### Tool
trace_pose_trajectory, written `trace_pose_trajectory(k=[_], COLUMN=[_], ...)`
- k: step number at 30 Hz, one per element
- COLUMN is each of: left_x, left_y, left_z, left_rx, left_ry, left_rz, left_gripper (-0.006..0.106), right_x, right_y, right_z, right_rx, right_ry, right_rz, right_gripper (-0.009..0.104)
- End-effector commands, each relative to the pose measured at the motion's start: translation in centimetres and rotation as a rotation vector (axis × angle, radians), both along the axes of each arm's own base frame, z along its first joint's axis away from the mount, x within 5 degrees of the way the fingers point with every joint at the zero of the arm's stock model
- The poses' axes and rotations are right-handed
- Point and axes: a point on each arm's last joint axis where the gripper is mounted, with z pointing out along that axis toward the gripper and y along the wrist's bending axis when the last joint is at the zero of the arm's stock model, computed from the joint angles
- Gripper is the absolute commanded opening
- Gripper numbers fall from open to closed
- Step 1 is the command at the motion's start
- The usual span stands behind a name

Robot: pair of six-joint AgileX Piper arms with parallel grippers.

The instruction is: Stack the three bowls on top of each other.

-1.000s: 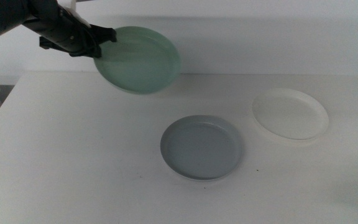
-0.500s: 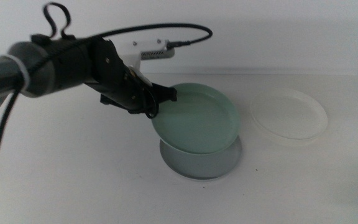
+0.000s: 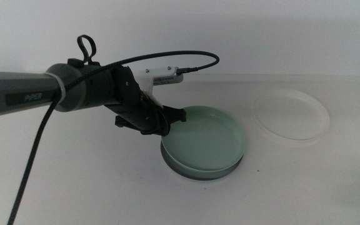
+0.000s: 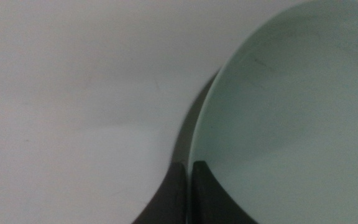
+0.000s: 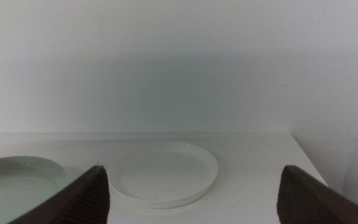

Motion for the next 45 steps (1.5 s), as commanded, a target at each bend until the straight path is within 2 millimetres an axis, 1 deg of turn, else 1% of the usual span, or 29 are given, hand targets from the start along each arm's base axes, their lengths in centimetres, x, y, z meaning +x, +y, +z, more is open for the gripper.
trace_pose_trajectory(k=[1,3,5,7,8,10,13,15,16,17,19,21,23,25,27,28,30,31,34,36,39,45], left_x=[-0.1,-0.1,-0.1,-0.1,-0.2,-0.5,-1.1,-1.6,-2.0,-2.5,-4.1,-6.5,-9.0,-12.0,-14.9,-16.1,-19.0,-20.1,-23.7,-25.3,-26.6,-27.0], left_y=[-0.1,-0.1,-0.1,0.0,0.1,0.1,0.6,1.5,2.0,2.6,3.4,4.3,5.2,6.3,7.4,7.9,8.9,9.2,10.3,10.8,11.3,11.4], left_z=[-0.1,-0.1,-0.2,0.0,0.1,0.6,2.6,5.1,6.3,8.1,11.7,15.9,19.2,22.0,24.0,24.7,25.7,25.9,25.9,25.7,25.7,25.9], left_rx=[-0.010,-0.006,-0.001,0.016,0.021,0.033,0.050,0.042,0.037,0.028,0.016,0.016,0.003,-0.007,-0.020,-0.025,-0.032,-0.043,-0.082,-0.087,-0.089,-0.099], left_ry=[0.004,0.002,0.002,-0.004,-0.002,0.003,-0.026,-0.055,-0.070,-0.101,-0.194,-0.309,-0.391,-0.466,-0.528,-0.551,-0.590,-0.600,-0.630,-0.637,-0.649,-0.660], left_rz=[0.005,0.001,-0.006,-0.027,-0.036,-0.068,-0.138,-0.147,-0.150,-0.153,-0.215,-0.275,-0.294,-0.309,-0.316,-0.318,-0.342,-0.350,-0.365,-0.378,-0.387,-0.388], left_gripper=[-0.002,0.000,0.003,0.010,0.015,0.028,0.056,0.078,0.087,0.094,0.094,0.094,0.094,0.094,0.094,0.094,0.094,0.094,0.094,0.094,0.094,0.094], right_x=[0.0,0.0,0.0,0.0,0.0,0.0,0.0,0.0,0.0,0.0,0.0,0.0,0.0,0.0,0.0,0.0,0.0,0.0,0.0,0.0,0.0,0.0], right_y=[0.0,0.0,0.0,0.0,0.0,0.0,0.0,0.0,0.0,0.0,0.0,0.0,0.0,0.0,0.0,0.0,0.0,0.0,0.0,0.0,0.0,0.0], right_z=[0.0,0.0,0.0,0.0,0.0,0.0,0.0,0.0,0.0,0.0,0.0,0.0,0.0,0.0,0.0,0.0,0.0,0.0,0.0,0.0,0.0,0.0], right_rx=[-0.010,-0.010,-0.010,-0.010,-0.010,-0.010,-0.010,-0.010,-0.010,-0.010,-0.010,-0.010,-0.010,-0.010,-0.010,-0.010,-0.010,-0.010,-0.010,-0.010,-0.010,-0.010], right_ry=[-0.008,-0.008,-0.008,-0.008,-0.008,-0.008,-0.008,-0.008,-0.008,-0.008,-0.008,-0.008,-0.008,-0.008,-0.008,-0.008,-0.008,-0.008,-0.008,-0.008,-0.008,-0.008], right_rz=[-0.007,-0.007,-0.007,-0.007,-0.007,-0.007,-0.007,-0.007,-0.007,-0.007,-0.007,-0.007,-0.007,-0.007,-0.007,-0.007,-0.007,-0.007,-0.007,-0.007,-0.007,-0.007], right_gripper=[0.086,0.086,0.086,0.086,0.086,0.086,0.086,0.086,0.086,0.086,0.086,0.086,0.086,0.086,0.086,0.086,0.086,0.086,0.086,0.086,0.086,0.086])
